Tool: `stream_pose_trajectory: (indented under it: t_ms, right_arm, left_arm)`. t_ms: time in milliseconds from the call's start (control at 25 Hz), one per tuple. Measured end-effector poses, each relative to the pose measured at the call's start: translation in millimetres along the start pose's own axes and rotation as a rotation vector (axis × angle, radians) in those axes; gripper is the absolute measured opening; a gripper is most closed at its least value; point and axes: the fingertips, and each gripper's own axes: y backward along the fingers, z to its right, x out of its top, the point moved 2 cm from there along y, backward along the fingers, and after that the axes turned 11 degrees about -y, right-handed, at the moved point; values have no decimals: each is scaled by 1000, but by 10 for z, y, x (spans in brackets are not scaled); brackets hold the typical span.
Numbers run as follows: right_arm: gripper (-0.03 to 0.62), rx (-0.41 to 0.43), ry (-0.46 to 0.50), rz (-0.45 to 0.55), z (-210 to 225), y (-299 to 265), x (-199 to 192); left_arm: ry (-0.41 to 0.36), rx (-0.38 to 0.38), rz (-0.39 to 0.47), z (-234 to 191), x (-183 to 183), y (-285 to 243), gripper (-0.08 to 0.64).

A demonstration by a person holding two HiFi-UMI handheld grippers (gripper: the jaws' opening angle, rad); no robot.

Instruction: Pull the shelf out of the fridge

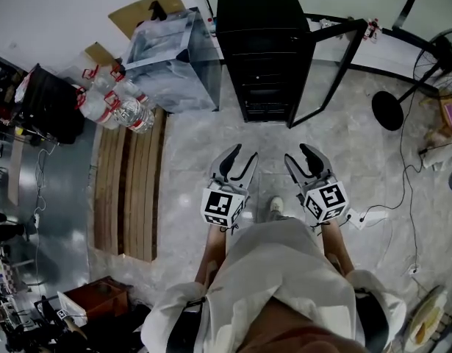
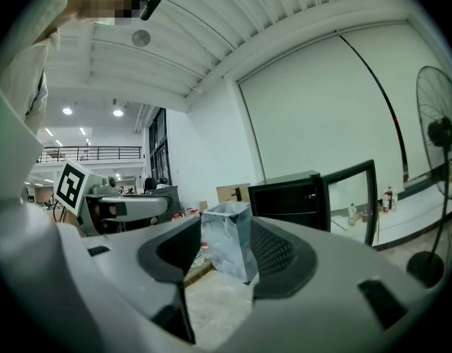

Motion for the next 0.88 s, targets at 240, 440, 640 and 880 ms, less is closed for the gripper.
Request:
stream_pose_trajectory:
  t_ms: [240,440,640,880]
  right_arm:
    - [212,23,-13,-5,324,-127,116]
    - [212,56,-16,-12,507,-221,211]
    - [212,73,-20,-7,621,-284,295]
    - [212,76,-42,-12,774,-360,303]
  left_arm:
    - [-11,15,-14,9,44,-344,187]
    - [-10,33,-22,28,75,-554,187]
    - [-2,35,-32,53,70,-688,187]
    - [-11,38,-36,20,90,-854,187]
